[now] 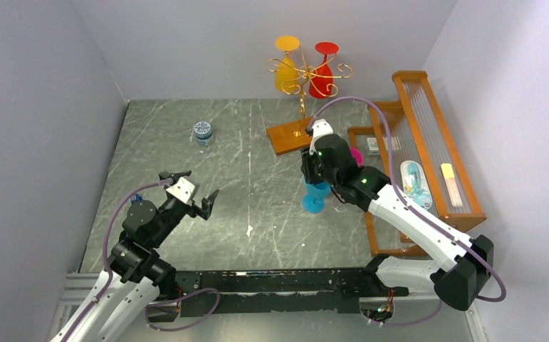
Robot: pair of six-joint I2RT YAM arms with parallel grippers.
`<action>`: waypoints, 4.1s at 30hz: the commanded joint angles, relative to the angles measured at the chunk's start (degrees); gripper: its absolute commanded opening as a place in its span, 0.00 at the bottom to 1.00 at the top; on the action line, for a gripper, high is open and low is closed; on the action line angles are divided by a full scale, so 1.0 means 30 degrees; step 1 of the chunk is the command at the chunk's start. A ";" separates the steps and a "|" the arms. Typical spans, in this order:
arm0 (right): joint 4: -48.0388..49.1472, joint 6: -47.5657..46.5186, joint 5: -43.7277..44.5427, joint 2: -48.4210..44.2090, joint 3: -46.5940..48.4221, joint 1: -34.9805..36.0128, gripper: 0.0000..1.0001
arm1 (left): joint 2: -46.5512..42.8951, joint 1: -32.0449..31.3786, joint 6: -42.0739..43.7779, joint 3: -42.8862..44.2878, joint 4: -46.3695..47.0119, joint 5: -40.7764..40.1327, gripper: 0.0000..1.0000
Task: Take the wine glass off the wine glass rack
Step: Place the wine glass at the center of the board, then adjust the wine rack at the center of the board.
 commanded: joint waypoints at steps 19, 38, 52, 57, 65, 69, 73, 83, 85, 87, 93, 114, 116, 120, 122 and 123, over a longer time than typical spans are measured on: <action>0.0915 0.0594 0.0594 0.0415 0.3995 0.0048 0.48 | 0.1097 0.0069 -0.2831 0.1431 -0.0630 -0.2427 0.97; 0.1377 0.0067 0.0756 0.2032 0.6605 0.0070 0.60 | 0.2317 0.0086 -0.4110 0.2010 -0.1363 -0.3766 0.97; 0.0133 0.1227 0.2430 0.5288 1.1536 -0.0326 0.66 | 0.2296 0.0078 -0.4062 0.2061 -0.1487 -0.3909 0.97; 0.0534 0.1913 0.2466 0.6756 1.3494 -0.1364 0.67 | 0.2323 0.0088 -0.3977 0.2068 -0.1474 -0.3892 0.97; -0.0738 0.2143 0.0275 0.9755 1.7280 -0.2977 0.66 | 0.2192 0.0091 -0.3881 0.2026 -0.1466 -0.3956 0.97; -0.1192 0.1112 -0.2311 1.0987 1.8281 -0.3028 0.62 | 0.2304 0.0091 -0.3834 0.1988 -0.1391 -0.3747 0.97; -0.1734 0.0320 -0.2691 1.1986 1.9426 -0.3020 0.58 | 0.2540 0.0087 -0.3830 0.2052 -0.1418 -0.3591 0.97; -0.4603 -0.1087 -0.2521 1.4348 2.2719 -0.3028 0.50 | 0.2534 0.0071 -0.3830 0.2084 -0.1439 -0.3597 0.97; -0.4805 -0.1267 -0.2927 1.4522 2.2818 -0.3003 0.49 | 0.2527 0.0078 -0.3830 0.2054 -0.1436 -0.3576 0.97; -0.4951 -0.1233 -0.2715 1.4613 2.2897 -0.2964 0.48 | 0.2521 0.0083 -0.3830 0.2082 -0.1436 -0.3552 0.97; -0.5372 -0.1364 -0.2487 1.4894 2.3306 -0.2902 0.46 | 0.2565 0.0069 -0.3830 0.2083 -0.1435 -0.3547 0.97; -0.4848 -0.2091 -0.4496 1.5774 2.4690 -0.2308 0.00 | 0.2594 0.0084 -0.3830 0.2127 -0.1494 -0.3723 0.97; -0.4763 -0.2129 -0.4959 1.5724 2.4690 -0.2255 0.00 | 0.2645 0.0069 -0.3830 0.2149 -0.1490 -0.3711 0.97; -0.4325 -0.2289 -0.6125 1.5628 2.4688 -0.2131 0.00 | 0.2645 0.0088 -0.3830 0.2156 -0.1467 -0.3607 0.97; -0.4143 -0.2050 -0.6362 1.5608 2.4830 -0.2117 0.00 | 0.2616 0.0087 -0.3830 0.2142 -0.1487 -0.3611 0.97; -0.4057 -0.1970 -0.6558 1.5570 2.4881 -0.2120 0.00 | 0.2602 0.0071 -0.3830 0.2142 -0.1461 -0.3537 0.97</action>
